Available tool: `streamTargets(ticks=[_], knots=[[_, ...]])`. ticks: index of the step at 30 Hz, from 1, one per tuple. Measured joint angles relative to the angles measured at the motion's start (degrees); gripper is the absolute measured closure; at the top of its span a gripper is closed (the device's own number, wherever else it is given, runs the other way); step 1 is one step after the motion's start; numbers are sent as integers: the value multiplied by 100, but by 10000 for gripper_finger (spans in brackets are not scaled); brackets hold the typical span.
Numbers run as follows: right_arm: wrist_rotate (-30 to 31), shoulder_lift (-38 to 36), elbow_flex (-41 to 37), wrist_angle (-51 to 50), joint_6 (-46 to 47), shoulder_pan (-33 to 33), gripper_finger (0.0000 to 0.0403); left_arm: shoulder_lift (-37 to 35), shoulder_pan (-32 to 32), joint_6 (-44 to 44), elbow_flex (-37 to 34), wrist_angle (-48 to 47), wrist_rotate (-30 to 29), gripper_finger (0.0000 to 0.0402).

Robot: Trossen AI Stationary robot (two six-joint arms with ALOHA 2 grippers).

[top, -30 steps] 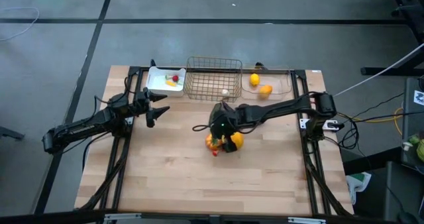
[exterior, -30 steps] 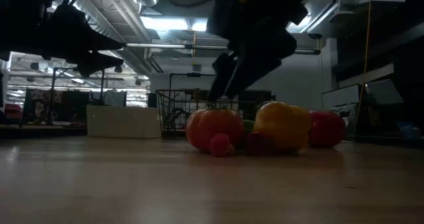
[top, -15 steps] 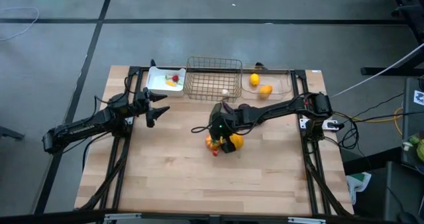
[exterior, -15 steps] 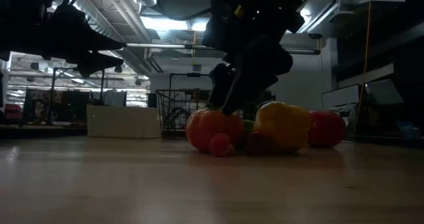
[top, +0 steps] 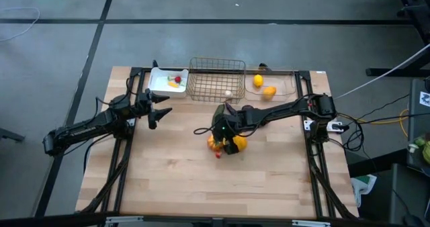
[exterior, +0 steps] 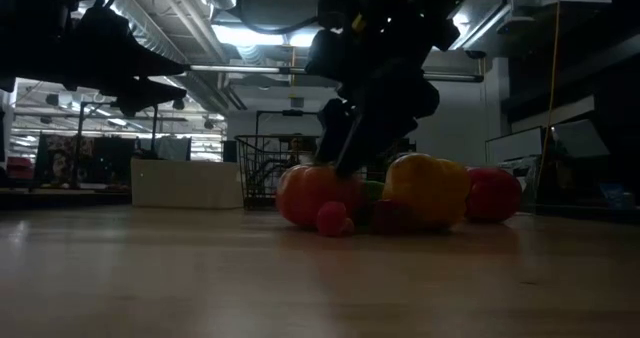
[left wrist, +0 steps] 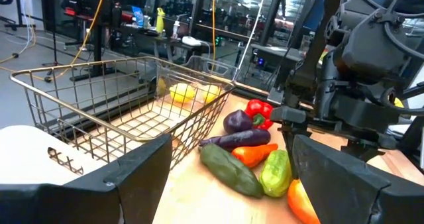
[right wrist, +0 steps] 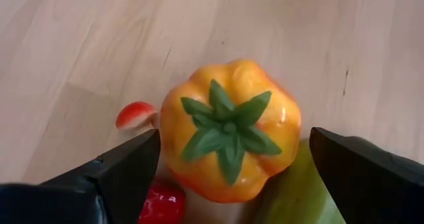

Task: Sort produce into baskets
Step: Put the yellow tomato into the transparent bin

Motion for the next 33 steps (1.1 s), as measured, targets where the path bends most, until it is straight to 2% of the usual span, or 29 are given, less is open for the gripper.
streamTargets(ticks=[20,28,33], knots=[[-1,341,17,225,91,0,21,85,1,7,4,-285,0,92],[-2,345,11,207,166,-4,64,85,2,0,4,-295,0,92],[-2,352,9,207,168,-4,71,85,0,-7,4,-295,0,92]])
